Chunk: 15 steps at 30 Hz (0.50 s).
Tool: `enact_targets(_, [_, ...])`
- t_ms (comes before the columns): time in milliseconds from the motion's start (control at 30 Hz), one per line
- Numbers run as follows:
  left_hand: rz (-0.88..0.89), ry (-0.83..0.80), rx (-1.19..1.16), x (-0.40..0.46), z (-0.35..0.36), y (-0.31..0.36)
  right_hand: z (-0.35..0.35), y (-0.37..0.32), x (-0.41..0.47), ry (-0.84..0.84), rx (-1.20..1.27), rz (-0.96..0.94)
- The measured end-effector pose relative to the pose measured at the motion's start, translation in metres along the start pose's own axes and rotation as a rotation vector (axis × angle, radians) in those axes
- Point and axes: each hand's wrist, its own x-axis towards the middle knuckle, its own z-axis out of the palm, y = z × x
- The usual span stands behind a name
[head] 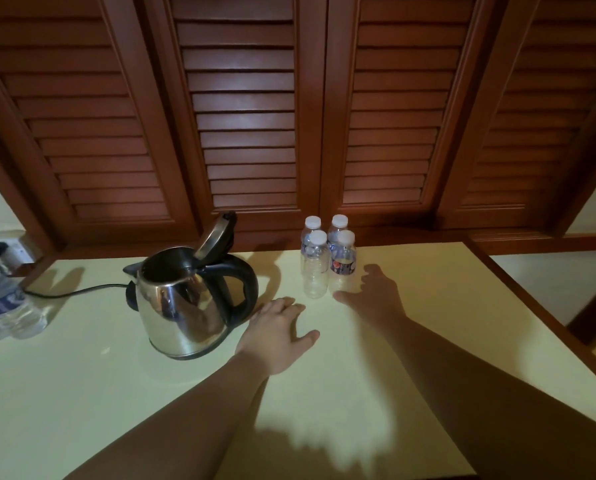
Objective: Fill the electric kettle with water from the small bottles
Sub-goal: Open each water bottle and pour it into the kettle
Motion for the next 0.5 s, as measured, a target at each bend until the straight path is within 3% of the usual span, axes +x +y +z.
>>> enact_targets(200, [0.031,0.018,0.006,-0.019,0.002,-0.002,0.011,0.027,-0.045,-0.024,-0.199,-0.075])
enact_targets(333, [0.07,-0.001,-0.018,-0.05,-0.005,-0.015,0.028,0.026,-0.072,-0.04,-0.35,-0.3])
enact_targets(500, [0.145,-0.024,-0.033,-0.092,-0.024,-0.045,0.058,0.0,-0.114,-0.047,-0.352,-0.479])
